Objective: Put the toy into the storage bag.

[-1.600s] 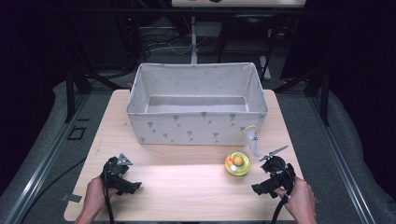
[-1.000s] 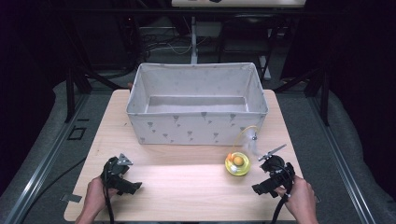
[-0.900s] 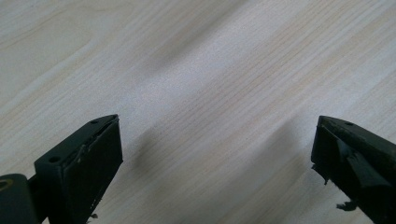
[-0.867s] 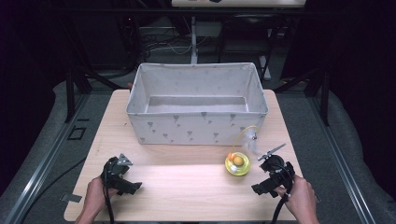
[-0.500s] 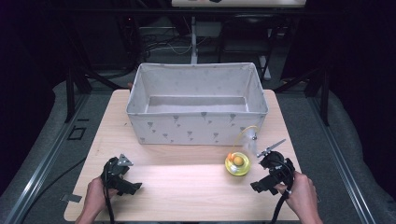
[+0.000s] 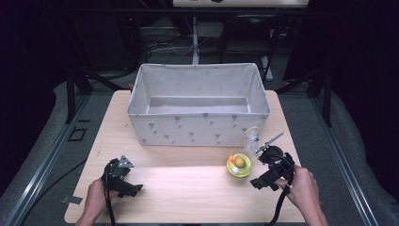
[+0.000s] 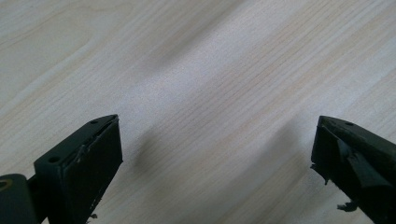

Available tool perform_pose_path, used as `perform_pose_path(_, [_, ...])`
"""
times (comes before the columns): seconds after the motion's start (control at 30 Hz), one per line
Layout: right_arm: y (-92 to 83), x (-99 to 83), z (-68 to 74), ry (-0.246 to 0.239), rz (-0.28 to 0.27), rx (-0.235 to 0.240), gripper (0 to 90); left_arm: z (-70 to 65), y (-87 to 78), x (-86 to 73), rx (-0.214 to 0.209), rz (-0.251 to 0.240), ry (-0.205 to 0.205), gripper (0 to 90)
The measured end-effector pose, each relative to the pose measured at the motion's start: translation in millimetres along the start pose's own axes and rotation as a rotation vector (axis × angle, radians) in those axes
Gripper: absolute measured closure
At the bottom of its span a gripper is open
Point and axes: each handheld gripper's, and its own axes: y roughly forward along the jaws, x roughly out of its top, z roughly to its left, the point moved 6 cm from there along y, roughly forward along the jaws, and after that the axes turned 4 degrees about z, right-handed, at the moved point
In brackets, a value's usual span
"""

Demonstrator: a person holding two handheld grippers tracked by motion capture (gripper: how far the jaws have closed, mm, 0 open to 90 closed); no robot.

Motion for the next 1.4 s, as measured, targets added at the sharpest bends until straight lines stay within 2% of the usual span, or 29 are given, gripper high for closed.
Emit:
perform_pose_path(0.03, [-0.8,2.2,0.6,0.003,-0.015,-0.002,1.3,0.0,0.0,0.0,0.001,0.001,0.001,1.9])
perform_pose_path(0.1, [-5.4,4.6,-0.2,-0.009,-0.008,0.000,1.4,0.0,-0.1,0.2,0.000,0.000,0.003,1.9])
perform_pose_path(0.33, [-23.4,16.3,2.2,-0.033,-0.032,0.008,1.3,0.0,-0.5,0.1,0.000,-0.001,0.002,1.8])
perform_pose_path(0.6, [-32.0,26.4,2.4,-0.061,-0.014,0.006,0.9,-0.1,-0.9,0.4,0.001,-0.005,0.000,1.6])
perform_pose_path(0.63, [-32.8,28.2,3.5,-0.053,-0.023,0.014,0.7,0.0,-0.8,0.4,0.001,-0.006,0.001,1.6])
perform_pose_path(0.67, [-34.9,29.7,2.7,-0.067,-0.016,0.014,0.7,-0.1,-0.8,0.4,0.000,-0.005,0.000,1.6])
perform_pose_path(0.7, [-35.7,32.0,2.9,-0.060,-0.025,0.013,0.7,-0.2,-0.7,0.4,-0.001,-0.006,0.000,1.6])
perform_pose_path(0.77, [-38.7,34.7,1.7,-0.070,-0.011,0.008,0.6,-0.2,-0.8,0.5,-0.002,-0.007,0.000,1.6])
perform_pose_path(0.8, [-39.5,36.8,2.2,-0.059,-0.026,0.011,0.6,-0.3,-1.0,0.6,-0.003,-0.008,0.000,1.5])
perform_pose_path(0.97, [-49.1,46.1,-3.1,-0.073,-0.025,0.002,0.6,-0.4,-0.9,0.7,-0.005,-0.008,0.001,1.5])
perform_pose_path(1.1, [-55.1,55.8,-6.1,-0.063,-0.047,0.012,0.2,-0.2,-0.6,0.7,-0.007,-0.007,-0.001,1.5])
perform_pose_path(1.27, [-64.4,68.1,-14.7,-0.085,-0.050,0.013,0.0,-0.3,-0.8,0.6,-0.006,-0.008,-0.001,1.5])
perform_pose_path(1.4, [-70.5,75.4,-18.4,-0.082,-0.062,0.008,0.0,-0.1,-0.7,0.6,-0.006,-0.007,-0.001,1.4])
